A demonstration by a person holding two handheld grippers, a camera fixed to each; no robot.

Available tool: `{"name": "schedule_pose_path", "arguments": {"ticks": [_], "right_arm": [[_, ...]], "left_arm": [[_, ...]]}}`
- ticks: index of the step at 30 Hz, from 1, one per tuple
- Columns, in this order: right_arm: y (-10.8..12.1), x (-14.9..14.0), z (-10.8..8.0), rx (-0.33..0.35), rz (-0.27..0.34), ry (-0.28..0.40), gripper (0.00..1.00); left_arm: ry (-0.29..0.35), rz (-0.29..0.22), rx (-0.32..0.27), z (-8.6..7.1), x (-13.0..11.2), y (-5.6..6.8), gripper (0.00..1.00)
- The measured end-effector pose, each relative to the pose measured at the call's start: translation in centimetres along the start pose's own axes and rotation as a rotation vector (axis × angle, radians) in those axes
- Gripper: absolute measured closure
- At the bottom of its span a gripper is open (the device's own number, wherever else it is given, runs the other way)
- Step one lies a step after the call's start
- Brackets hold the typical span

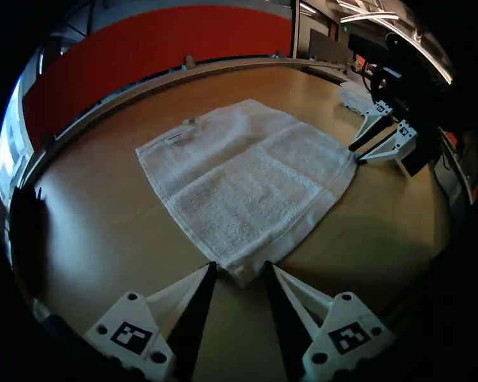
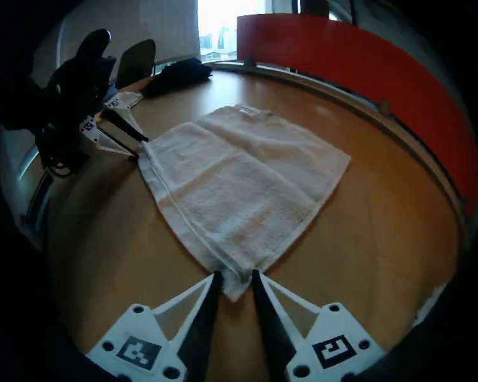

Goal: Fold towel

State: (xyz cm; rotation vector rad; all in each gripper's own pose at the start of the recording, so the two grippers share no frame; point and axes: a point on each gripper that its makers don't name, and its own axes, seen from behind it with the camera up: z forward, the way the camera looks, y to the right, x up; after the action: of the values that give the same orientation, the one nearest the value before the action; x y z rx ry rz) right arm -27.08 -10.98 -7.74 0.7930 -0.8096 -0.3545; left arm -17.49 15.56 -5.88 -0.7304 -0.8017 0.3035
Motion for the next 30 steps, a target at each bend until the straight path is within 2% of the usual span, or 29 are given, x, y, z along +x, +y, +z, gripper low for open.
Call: {"name": "schedule_pose_path", "arguments": {"ticks": [2, 4, 10, 17, 26, 30], "right_arm": [[-0.1, 0.0, 0.0, 0.002, -0.002, 0.000, 0.72], [-0.3, 0.1, 0.1, 0.007, -0.006, 0.000, 0.77], [-0.5, 0.8, 0.0, 0.005, -0.006, 0.018, 0.89], [-0.4, 1.3, -0.3, -0.002, 0.004, 0.035, 0.89], [-0.6, 2.7, -1.8, -0.010, 0.018, 0.072, 0.89], [-0.9, 3.6, -2.7, -0.010, 0.020, 0.090, 0.89]], "left_arm": [[-0.003, 0.005, -0.003, 0.0, 0.0, 0.1, 0.52], [-0.006, 0.005, -0.004, 0.0, 0.0, 0.2, 0.67], [-0.013, -0.015, -0.007, 0.0, 0.2, 0.4, 0.88], [-0.016, -0.059, -0.024, -0.4, 0.3, 0.6, 0.89], [-0.009, -0.113, -0.040, -1.7, 1.0, 0.7, 0.89], [0.007, -0.122, -0.038, -2.6, 1.7, 0.8, 0.89]]}}
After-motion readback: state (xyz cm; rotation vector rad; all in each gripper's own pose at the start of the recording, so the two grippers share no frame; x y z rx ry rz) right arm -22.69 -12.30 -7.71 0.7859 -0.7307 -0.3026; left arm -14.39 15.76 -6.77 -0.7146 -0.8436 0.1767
